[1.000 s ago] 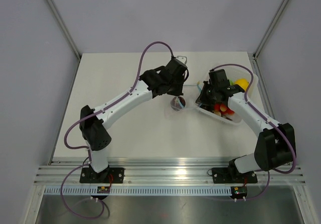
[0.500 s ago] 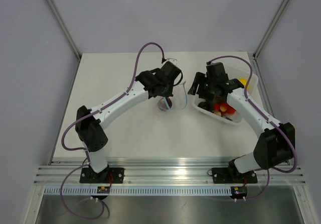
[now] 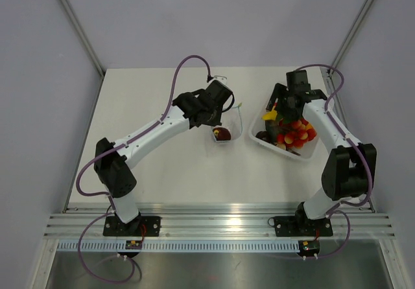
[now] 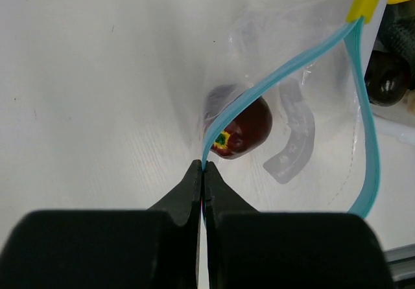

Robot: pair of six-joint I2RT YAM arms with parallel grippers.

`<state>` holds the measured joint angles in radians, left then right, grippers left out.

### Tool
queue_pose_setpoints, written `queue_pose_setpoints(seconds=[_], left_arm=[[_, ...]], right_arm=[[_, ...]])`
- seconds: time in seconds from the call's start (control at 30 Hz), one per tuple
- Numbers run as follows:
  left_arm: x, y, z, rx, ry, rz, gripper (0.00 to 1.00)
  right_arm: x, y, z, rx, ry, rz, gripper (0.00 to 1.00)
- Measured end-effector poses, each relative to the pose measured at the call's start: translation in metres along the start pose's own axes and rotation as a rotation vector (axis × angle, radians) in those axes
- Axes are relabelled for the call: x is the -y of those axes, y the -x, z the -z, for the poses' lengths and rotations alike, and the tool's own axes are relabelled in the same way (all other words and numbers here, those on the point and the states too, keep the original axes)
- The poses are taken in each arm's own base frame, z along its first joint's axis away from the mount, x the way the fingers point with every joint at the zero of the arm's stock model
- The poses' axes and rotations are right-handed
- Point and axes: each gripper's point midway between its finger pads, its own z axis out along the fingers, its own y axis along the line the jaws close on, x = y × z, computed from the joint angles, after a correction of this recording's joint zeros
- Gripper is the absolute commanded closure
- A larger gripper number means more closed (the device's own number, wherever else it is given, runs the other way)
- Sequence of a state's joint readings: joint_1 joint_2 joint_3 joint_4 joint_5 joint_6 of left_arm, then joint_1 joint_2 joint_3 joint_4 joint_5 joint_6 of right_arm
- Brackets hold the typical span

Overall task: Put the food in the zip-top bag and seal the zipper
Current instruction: Pick up the fake fruit from the bin.

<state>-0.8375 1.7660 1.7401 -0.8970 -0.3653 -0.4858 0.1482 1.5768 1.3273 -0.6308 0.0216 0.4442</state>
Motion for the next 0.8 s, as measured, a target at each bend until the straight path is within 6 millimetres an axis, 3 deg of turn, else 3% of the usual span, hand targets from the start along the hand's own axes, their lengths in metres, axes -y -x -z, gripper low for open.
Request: queue_pose_setpoints(seconds=[0.27, 0.63, 0.8], left_arm=[[0.000, 0.000, 0.000, 0.001, -0.001, -0.008, 1.00], [0.000, 0.000, 0.000, 0.001, -0.002, -0.014, 1.00], [0.000, 0.000, 0.000, 0.001, -0.003, -0.014, 1.00]], right_arm=[[0.007, 0.012, -0.028, -0.025, -0.068, 0.076, 0.25], [-0.008, 0.032, -0.023, 0.009, -0.020, 0.097, 0.25], [-0.001, 0.040, -0.037, 0.006, -0.037, 0.094, 0.23]])
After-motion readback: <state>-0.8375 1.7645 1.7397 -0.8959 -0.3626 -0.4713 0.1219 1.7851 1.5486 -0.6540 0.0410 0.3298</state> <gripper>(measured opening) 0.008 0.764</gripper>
